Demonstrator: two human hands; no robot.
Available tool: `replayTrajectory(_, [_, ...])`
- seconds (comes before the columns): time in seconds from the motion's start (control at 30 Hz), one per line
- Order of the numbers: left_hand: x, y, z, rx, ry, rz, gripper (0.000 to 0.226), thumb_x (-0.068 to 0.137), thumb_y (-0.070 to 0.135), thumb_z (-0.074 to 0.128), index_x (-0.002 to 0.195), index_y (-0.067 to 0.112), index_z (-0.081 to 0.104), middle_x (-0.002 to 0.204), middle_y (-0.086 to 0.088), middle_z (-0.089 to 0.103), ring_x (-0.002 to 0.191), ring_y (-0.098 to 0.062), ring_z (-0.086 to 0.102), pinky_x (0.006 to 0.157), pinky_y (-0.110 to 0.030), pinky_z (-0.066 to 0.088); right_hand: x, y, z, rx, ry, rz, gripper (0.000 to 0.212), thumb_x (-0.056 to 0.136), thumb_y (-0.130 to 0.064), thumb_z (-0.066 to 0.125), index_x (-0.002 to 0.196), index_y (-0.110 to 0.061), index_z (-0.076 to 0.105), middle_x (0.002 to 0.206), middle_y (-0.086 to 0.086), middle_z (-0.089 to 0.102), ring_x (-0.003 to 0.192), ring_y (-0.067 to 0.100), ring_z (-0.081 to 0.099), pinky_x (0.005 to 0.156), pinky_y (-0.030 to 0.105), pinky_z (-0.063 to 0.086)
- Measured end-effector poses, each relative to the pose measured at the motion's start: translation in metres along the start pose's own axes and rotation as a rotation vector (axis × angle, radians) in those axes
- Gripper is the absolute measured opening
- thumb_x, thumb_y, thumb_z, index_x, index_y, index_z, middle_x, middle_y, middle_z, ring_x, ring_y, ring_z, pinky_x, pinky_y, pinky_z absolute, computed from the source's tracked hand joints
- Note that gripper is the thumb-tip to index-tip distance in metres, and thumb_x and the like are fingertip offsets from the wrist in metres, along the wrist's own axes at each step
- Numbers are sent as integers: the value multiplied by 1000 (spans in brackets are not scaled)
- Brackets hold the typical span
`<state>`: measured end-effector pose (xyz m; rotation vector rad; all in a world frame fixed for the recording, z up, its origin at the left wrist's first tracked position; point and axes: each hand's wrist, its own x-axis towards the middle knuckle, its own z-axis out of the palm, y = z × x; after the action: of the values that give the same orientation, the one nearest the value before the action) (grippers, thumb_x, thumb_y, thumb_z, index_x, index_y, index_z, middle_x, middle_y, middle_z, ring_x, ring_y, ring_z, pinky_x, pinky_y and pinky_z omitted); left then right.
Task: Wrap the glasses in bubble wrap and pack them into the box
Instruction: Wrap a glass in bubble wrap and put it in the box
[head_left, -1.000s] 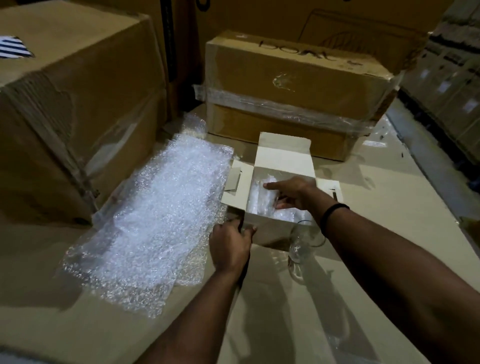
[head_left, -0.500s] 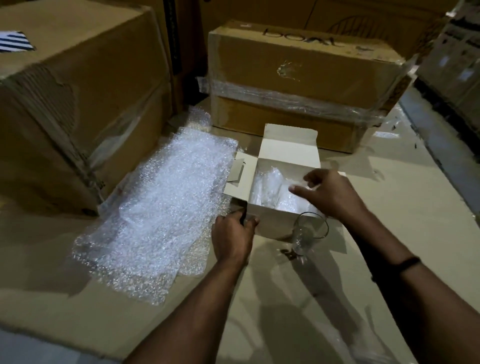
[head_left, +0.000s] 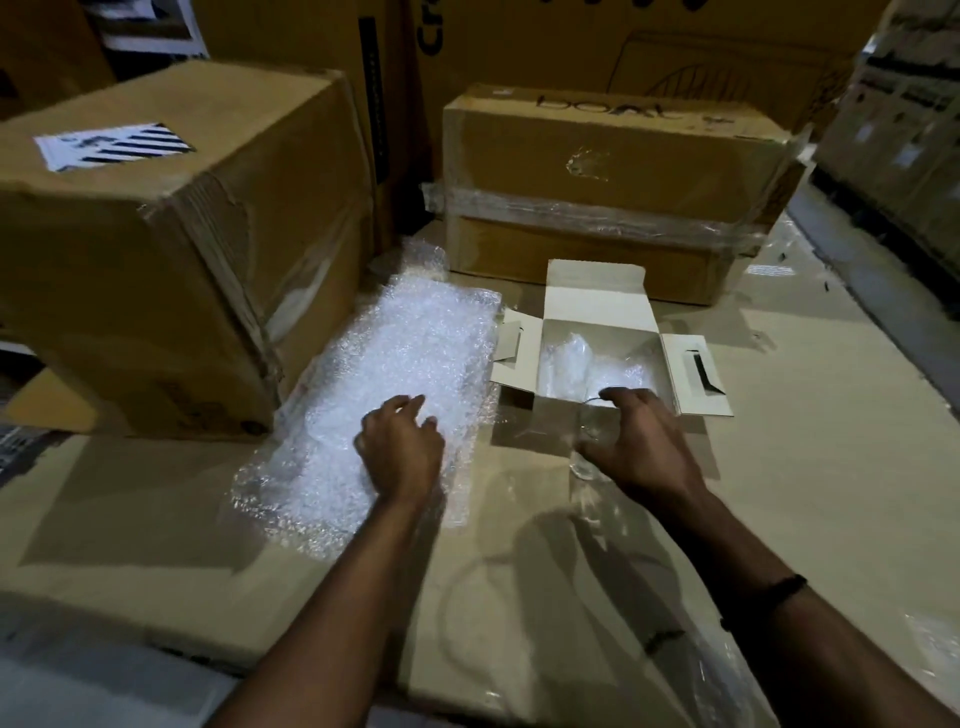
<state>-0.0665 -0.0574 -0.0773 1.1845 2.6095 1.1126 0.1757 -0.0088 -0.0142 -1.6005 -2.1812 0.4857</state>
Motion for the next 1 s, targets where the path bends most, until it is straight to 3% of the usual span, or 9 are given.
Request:
replayTrajectory(0.13, [14, -40, -15, 318, -137, 0, 32, 87, 29, 62, 118, 23, 69, 134, -1, 58, 121, -30, 48, 96, -38, 33, 2, -22, 21, 27, -36, -37, 68, 77, -32, 74, 138, -17, 47, 136, 8, 50, 119, 27, 52, 91, 35, 45])
replayTrajectory(0.33, [27, -39, -29, 195, -110, 11, 18, 90, 15, 64, 103, 15, 77, 106, -13, 72, 101, -34, 63, 83, -35, 49, 3, -27, 34, -3, 6, -46, 67, 79, -41, 73, 136, -14, 49, 135, 8, 52, 120, 25, 51, 91, 36, 46])
replayTrajectory(0.4, [33, -42, -30, 161, -126, 44, 23, 90, 12, 63, 110, 15, 74, 111, -13, 71, 104, -33, 62, 84, -36, 50, 0, -27, 32, -41, -2, -57, 69, 79, -43, 73, 137, -14, 48, 138, 8, 50, 120, 26, 50, 90, 38, 47])
replayTrajectory(0.47, [35, -45, -30, 183, -153, 158, 28, 91, 26, 66, 117, 17, 70, 123, -8, 67, 116, -30, 55, 94, -37, 43, -8, -30, 31, -127, 101, -110, 70, 79, -42, 75, 137, -13, 49, 139, 11, 49, 123, 31, 48, 95, 41, 44])
replayTrajectory(0.57, [32, -47, -26, 331, -231, 312, 43, 86, 52, 65, 119, 26, 69, 130, 4, 62, 122, -24, 51, 96, -38, 34, -26, -40, 41, -69, 364, -362, 43, 82, -32, 71, 117, -7, 64, 120, 14, 62, 110, 31, 56, 93, 39, 47])
replayTrajectory(0.63, [29, -48, -24, 348, -279, 300, 38, 87, 49, 66, 117, 27, 70, 128, 5, 63, 120, -24, 51, 94, -37, 35, -41, -47, 60, -6, 226, -479, 39, 86, -33, 59, 114, -7, 65, 117, 12, 64, 108, 29, 59, 92, 36, 50])
replayTrajectory(0.73, [29, -54, -23, 286, -268, 313, 22, 90, 30, 65, 108, 22, 75, 117, -1, 69, 110, -28, 58, 90, -36, 44, -54, -42, 101, -2, -104, -323, 55, 91, -42, 53, 138, -13, 50, 146, 7, 46, 134, 22, 42, 110, 28, 31])
replayTrajectory(0.87, [31, -54, -33, 147, -156, 295, 16, 91, 21, 62, 93, 16, 77, 94, -7, 74, 93, -33, 64, 79, -38, 48, -58, -30, 133, -43, -122, -215, 65, 95, -49, 48, 148, -14, 37, 157, 5, 30, 145, 19, 23, 117, 24, 10])
replayTrajectory(1.0, [26, -52, -41, -6, -32, 319, 14, 92, 16, 61, 94, 12, 74, 96, -6, 74, 94, -34, 61, 82, -40, 42, -54, -28, 138, -64, -59, -224, 59, 94, -47, 46, 142, -13, 47, 152, 5, 41, 142, 18, 31, 116, 23, 13])
